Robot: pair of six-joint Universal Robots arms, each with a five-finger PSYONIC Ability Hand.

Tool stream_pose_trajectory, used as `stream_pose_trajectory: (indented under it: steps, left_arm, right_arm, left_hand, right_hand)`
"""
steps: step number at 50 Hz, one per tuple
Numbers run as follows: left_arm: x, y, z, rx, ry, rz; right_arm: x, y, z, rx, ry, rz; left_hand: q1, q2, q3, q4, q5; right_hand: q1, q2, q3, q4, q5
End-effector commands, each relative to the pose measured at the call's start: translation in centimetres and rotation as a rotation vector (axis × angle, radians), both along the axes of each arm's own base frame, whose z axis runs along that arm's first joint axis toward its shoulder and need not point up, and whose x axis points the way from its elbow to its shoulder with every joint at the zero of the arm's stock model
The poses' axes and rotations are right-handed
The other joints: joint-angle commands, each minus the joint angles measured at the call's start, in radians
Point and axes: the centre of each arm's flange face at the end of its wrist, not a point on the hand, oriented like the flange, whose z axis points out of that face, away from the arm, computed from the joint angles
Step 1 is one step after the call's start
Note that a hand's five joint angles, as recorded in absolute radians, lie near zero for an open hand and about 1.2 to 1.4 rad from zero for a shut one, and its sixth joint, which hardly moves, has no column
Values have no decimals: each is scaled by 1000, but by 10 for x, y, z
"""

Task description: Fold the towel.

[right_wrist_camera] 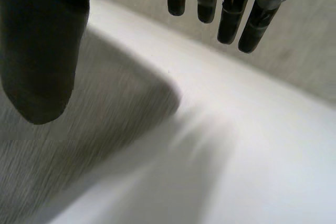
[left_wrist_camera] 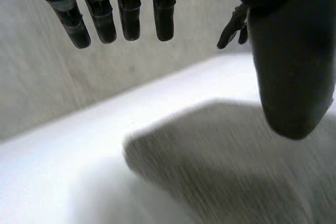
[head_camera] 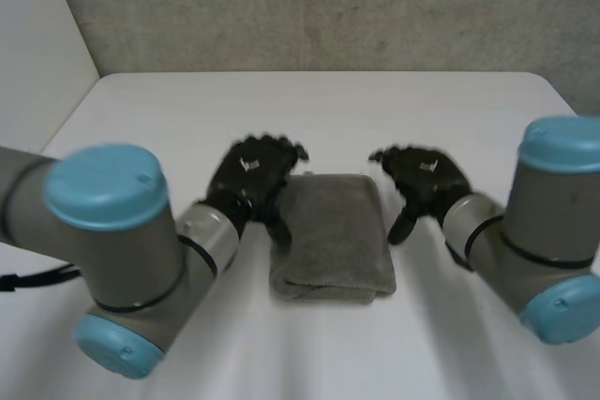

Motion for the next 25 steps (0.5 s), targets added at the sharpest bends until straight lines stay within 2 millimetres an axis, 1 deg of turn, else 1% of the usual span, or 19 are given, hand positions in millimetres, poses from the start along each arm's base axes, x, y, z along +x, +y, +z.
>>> stream_pose_trajectory:
  steps: [1,3,4,5,6,7,8,9,10,11,12,14,25]
  left_arm:
    - [19,-16,66,-118,118,67]
    - [26,-17,96,-117,152,88]
    - [26,-17,96,-117,152,88]
    - [27,-16,106,-102,166,91]
    - [29,-17,115,-83,179,103]
    - [29,-17,115,-83,179,104]
    - [34,-20,121,-64,190,130]
    - [34,-20,121,-64,190,130]
    - [43,-28,125,-47,195,175]
    - [43,-28,125,-47,195,175]
    - [52,-35,126,-36,194,216]
    - [58,-41,128,-39,195,241]
    - [61,-44,122,-26,183,254]
  right_arm:
    - [-3,-3,74,-191,-78,-25]
    - [-9,-6,106,-265,-104,-71]
    - [-9,-6,107,-265,-104,-71]
    - [-12,-7,120,-291,-116,-97]
    - [-15,-8,130,-305,-122,-122]
    - [-15,-8,130,-305,-122,-123]
    - [-17,-9,134,-302,-125,-139]
    - [-19,-9,134,-296,-122,-151]
    - [-19,-9,134,-296,-122,-151]
    - [-19,-9,134,-291,-121,-156]
    - [-20,-10,134,-287,-126,-160]
    - [-20,-9,134,-280,-135,-162]
    - [-24,-11,137,-275,-162,-184]
  left_hand:
    - [-86,-44,-58,-66,-3]
    - [-89,-47,-58,-66,-6]
    - [-89,-47,-58,-66,-6]
    - [-89,-47,-58,-66,-6]
    - [-92,-50,-58,-66,-9]
    - [-92,-50,-58,-66,-9]
    - [-95,-53,-58,-66,-12]
    - [-95,-53,-58,-66,-12]
    - [-97,-56,-58,-66,-15]
    - [-97,-56,-58,-66,-15]
    - [-106,-65,-58,-66,-24]
    - [-109,-68,-58,-66,-27]
    - [-106,-65,-58,-66,-24]
  right_hand:
    - [-17,-72,-53,-76,-63]
    - [-17,-72,-53,-76,-63]
    - [-17,-72,-53,-76,-63]
    - [-17,-72,-53,-76,-63]
    - [-17,-72,-53,-76,-63]
    - [-17,-72,-53,-76,-63]
    - [-17,-72,-53,-76,-63]
    - [-17,-72,-53,-76,-63]
    - [-17,-72,-53,-76,-63]
    - [-17,-72,-53,-76,-63]
    - [-17,-72,-53,-76,-63]
    - [-17,-72,-53,-76,-63]
    - [-17,-72,-53,-76,-63]
